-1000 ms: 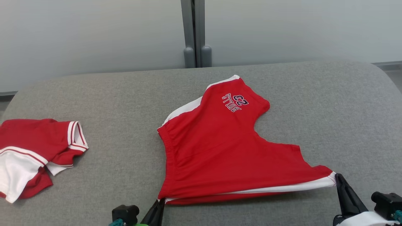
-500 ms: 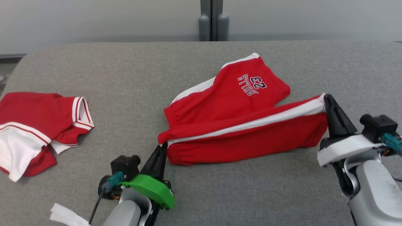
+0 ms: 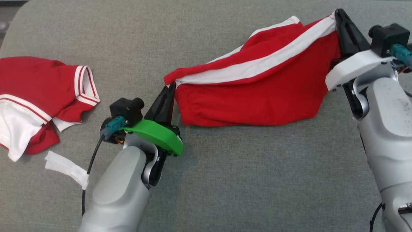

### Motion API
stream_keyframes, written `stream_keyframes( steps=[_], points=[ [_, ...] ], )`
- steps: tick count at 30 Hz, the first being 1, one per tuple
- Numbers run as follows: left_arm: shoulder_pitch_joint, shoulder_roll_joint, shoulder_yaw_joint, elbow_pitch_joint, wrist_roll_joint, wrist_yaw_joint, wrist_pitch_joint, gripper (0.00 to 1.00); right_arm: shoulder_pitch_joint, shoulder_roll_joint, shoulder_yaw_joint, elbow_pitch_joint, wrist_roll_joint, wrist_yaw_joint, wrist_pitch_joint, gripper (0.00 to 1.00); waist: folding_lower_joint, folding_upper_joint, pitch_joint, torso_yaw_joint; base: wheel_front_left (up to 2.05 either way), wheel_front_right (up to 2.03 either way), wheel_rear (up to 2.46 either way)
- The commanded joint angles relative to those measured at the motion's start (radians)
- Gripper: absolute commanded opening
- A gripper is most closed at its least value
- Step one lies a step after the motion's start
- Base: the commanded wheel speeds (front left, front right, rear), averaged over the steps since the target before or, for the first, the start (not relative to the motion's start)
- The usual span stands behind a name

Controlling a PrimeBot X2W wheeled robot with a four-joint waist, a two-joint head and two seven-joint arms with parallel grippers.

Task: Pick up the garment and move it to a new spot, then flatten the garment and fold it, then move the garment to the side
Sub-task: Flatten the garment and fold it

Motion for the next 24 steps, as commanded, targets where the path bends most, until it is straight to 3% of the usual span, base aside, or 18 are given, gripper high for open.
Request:
stream_keyframes(
  steps=[1, 8, 9, 10, 11, 12, 18, 24],
  points=[
    [-0.032, 0.000, 0.003, 0.005, -0.021, 0.003, 0.000, 0.00, -0.036, -0.006, -0.003, 0.023, -0.019, -0.002, -0.002, 0.00, 0.0000, 0.0000, 0.075, 0.047, 0.00, 0.00, 0.00],
    [-0.094, 0.000, -0.023, 0.009, -0.068, 0.025, 0.000, 0.00, -0.147, -0.011, -0.043, 0.121, -0.102, -0.002, -0.002, 0.00, 0.0000, 0.0000, 0.124, 0.065, 0.00, 0.00, 0.00],
    [-0.099, 0.000, -0.026, 0.007, -0.075, 0.029, 0.000, 0.20, -0.157, -0.011, -0.057, 0.132, -0.116, -0.002, -0.002, 0.00, 0.0000, 0.0000, 0.128, 0.067, 0.00, 0.00, 0.00],
    [-0.101, 0.000, -0.029, 0.005, -0.080, 0.034, 0.000, 0.48, -0.164, -0.008, -0.068, 0.137, -0.127, -0.002, -0.002, 0.13, 0.0000, 0.0000, 0.130, 0.069, 0.00, 0.00, 0.00],
    [-0.101, 0.000, -0.030, 0.002, -0.083, 0.040, 0.000, 0.93, -0.170, -0.004, -0.076, 0.140, -0.137, -0.002, -0.002, 0.43, 0.0000, 0.0000, 0.132, 0.071, 0.00, 0.00, 0.00],
    [-0.098, 0.000, -0.033, 0.002, -0.087, 0.047, 0.000, 1.00, -0.174, 0.000, -0.090, 0.132, -0.143, -0.002, -0.002, 1.00, 0.0000, 0.0000, 0.135, 0.072, 0.00, 0.00, 0.00],
    [-0.051, 0.000, -0.016, -0.020, -0.076, 0.081, 0.000, 1.00, -0.117, 0.010, -0.109, 0.105, -0.148, -0.002, -0.002, 1.00, 0.0000, 0.0000, 0.128, 0.068, 0.00, 0.00, 0.00],
    [0.010, 0.001, 0.013, -0.038, -0.058, 0.088, 0.000, 1.00, -0.026, -0.006, -0.078, 0.128, -0.108, -0.002, -0.002, 1.00, 0.0000, 0.0000, 0.105, 0.061, 0.00, 0.00, 0.00]
  ],
)
